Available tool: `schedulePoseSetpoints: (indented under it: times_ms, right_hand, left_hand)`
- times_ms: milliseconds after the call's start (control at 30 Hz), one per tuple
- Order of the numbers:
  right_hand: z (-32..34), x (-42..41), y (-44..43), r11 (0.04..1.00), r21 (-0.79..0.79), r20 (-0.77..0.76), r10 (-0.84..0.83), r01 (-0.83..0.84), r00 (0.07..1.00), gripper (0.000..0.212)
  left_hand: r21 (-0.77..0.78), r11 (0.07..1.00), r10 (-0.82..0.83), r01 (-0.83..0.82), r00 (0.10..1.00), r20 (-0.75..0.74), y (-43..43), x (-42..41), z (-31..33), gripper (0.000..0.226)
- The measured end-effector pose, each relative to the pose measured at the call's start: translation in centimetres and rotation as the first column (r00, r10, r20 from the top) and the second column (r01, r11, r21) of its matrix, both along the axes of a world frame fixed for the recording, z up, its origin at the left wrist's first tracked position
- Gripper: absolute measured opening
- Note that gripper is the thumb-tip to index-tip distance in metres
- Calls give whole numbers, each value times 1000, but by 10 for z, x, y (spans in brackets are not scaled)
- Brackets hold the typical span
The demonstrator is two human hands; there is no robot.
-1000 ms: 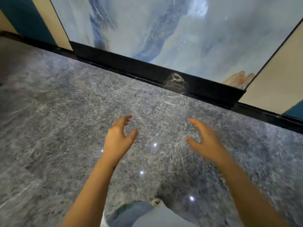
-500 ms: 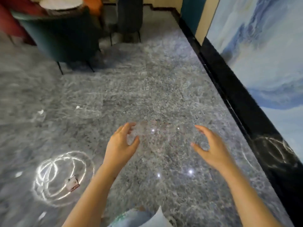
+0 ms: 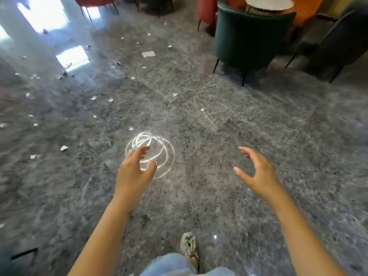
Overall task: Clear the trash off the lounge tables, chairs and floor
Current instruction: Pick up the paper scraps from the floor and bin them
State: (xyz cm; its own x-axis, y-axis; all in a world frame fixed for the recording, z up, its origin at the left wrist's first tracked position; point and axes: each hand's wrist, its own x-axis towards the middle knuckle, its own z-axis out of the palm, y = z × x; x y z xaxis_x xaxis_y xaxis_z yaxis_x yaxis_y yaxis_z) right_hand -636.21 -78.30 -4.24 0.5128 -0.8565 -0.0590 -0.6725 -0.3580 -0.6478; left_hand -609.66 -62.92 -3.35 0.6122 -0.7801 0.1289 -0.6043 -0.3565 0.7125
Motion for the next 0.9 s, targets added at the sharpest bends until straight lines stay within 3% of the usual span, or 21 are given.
schedulePoseSetpoints:
  times_ms: [233,467,733,900]
  right_hand:
    - [-6,69,-49,971,32,15,237,-238,971,54]
    - [-17,117,-115,904,84,13,420,-420,907,54]
    - [-22,195,-207,757,99,37,646,-646,762,55]
    - [-37,267,-228,655,101,9,752,-749,659,56]
  left_hand:
    - [40,941,336,-336,942,13,23,37,-7,30]
    - [81,877,475,-473,880,-8,-12,42,-10,30]
    - [53,761,649,-647,760,-27,-71,55,-17,27]
    - [104,738,674,-667,738,-44,-95,79,-32,29]
